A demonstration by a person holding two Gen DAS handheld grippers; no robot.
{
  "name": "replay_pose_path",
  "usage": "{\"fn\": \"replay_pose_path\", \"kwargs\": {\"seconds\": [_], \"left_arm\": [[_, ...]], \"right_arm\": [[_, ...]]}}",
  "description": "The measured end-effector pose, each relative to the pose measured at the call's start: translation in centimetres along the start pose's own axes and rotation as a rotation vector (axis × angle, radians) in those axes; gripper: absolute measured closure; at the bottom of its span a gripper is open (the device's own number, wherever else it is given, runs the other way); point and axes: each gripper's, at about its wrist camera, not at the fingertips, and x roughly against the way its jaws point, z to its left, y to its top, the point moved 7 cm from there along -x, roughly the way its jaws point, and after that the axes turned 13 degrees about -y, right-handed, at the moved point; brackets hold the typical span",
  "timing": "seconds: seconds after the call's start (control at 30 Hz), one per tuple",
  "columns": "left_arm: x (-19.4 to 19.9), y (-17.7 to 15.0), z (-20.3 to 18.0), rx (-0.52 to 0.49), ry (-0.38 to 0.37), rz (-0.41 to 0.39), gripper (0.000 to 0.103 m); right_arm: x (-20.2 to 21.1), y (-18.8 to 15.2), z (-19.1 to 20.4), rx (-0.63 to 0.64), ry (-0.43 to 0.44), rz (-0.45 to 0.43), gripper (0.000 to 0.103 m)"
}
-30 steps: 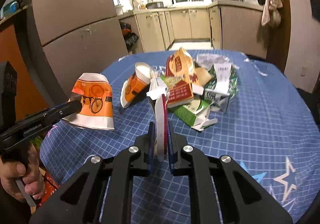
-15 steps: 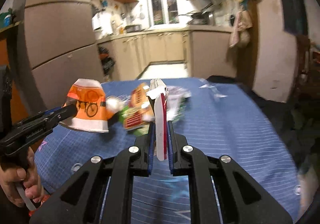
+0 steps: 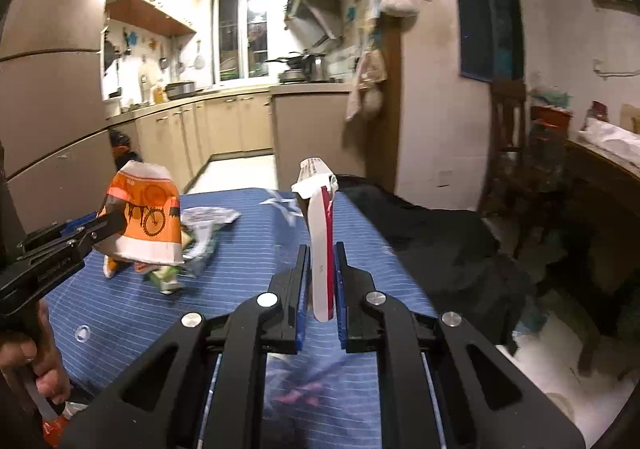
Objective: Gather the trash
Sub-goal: 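Carry the orange cup in the left tool while the right tool carries the medicine box to the bucket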
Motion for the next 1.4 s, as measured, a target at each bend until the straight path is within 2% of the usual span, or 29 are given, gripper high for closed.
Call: {"fn": "replay_pose_path", "kwargs": {"seconds": [0.13,0.23,0.4,0.7,0.9,1.1,1.23,1.4], "left_arm": [[-2.2,1.0,-5.8,-0.061,-0.076,0.009,0.080],[-4.7,1.1,-11.5,-0.105,-0.157,0.024,0.080],[-9.1,0.0,-20.6,-0.165,-0.284,0.066,0.080],[-16.9,-4.2,-36.7,-0.261,-0.477,0.181,0.080],[-20.7,-8.1,-46.1,-0.329,-0.577,0.263,0.080],[-24.5,-13.2,-53.0,-0.397,-0.634,0.376,0.080],[-27.2,-17.5,-55.0,-0.427,-0.649,0.468,0.080],[-31.2,-23.9,-56.8,-0.453,-0.641,0.607,0.080]], "right_arm": [[0.5,-0.6,-4.8,-0.031,-0.069,0.003,0.093],[1.1,-1.3,-9.9,-0.062,-0.145,0.013,0.093],[2.0,-3.3,-17.2,-0.106,-0.257,0.042,0.093],[3.5,-8.9,-29.6,-0.200,-0.438,0.130,0.093],[4.4,-13.0,-35.3,-0.246,-0.517,0.211,0.093],[4.0,-18.3,-39.0,-0.285,-0.550,0.350,0.093],[2.9,-22.4,-41.1,-0.317,-0.548,0.463,0.093],[0.3,-27.2,-42.2,-0.355,-0.504,0.617,0.093]]}}
